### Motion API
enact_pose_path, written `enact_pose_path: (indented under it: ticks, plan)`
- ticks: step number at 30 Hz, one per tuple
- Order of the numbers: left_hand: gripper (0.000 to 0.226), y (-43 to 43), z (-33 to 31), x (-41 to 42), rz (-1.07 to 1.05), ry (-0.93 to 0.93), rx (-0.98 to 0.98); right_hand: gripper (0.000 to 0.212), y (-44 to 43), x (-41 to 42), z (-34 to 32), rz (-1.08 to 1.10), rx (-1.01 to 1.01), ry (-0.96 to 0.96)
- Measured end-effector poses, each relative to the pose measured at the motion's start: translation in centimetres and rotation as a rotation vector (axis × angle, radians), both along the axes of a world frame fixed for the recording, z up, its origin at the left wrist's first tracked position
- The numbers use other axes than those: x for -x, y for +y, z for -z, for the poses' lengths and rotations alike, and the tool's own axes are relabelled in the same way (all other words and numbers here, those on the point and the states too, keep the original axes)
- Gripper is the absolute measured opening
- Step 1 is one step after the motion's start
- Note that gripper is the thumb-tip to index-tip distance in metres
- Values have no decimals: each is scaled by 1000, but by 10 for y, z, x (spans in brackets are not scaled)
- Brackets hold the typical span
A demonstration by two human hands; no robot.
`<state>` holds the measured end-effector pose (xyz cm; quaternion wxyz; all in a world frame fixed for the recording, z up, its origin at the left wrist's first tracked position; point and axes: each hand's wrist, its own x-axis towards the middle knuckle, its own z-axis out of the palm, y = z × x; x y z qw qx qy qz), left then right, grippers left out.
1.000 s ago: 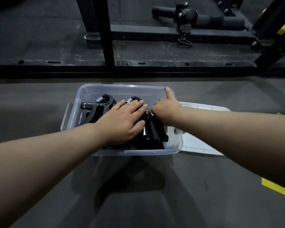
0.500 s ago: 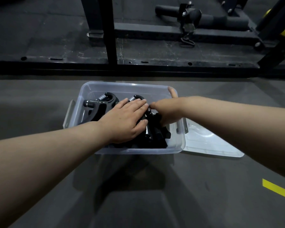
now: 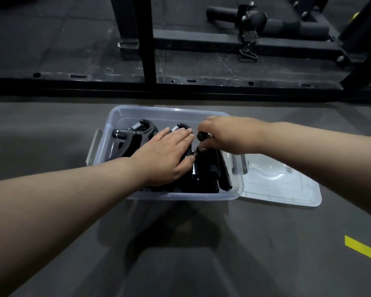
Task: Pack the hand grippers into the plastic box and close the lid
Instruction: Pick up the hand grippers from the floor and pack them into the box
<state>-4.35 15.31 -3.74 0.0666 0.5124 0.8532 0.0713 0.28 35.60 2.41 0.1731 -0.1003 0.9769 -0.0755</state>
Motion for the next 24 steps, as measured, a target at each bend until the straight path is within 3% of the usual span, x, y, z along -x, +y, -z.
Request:
enact_pose_path:
  ticks: [9, 14, 17, 20, 24]
  plan:
    - [78, 0, 0, -1, 9, 7, 6, 40, -15, 1, 30, 123, -19, -154]
    - [73, 0, 0, 0, 7, 10, 7, 75, -16, -9, 12, 264, -56, -315]
    - [77, 0, 0, 0, 6, 9, 6, 68, -21, -15, 5, 303, -70, -375]
    - [77, 0, -1, -1, 7, 4, 10, 60, -30, -23, 16, 405, 29, -389]
    - [75, 0, -2, 0, 5, 1, 11, 68, -34, -36, 32, 595, 350, -390]
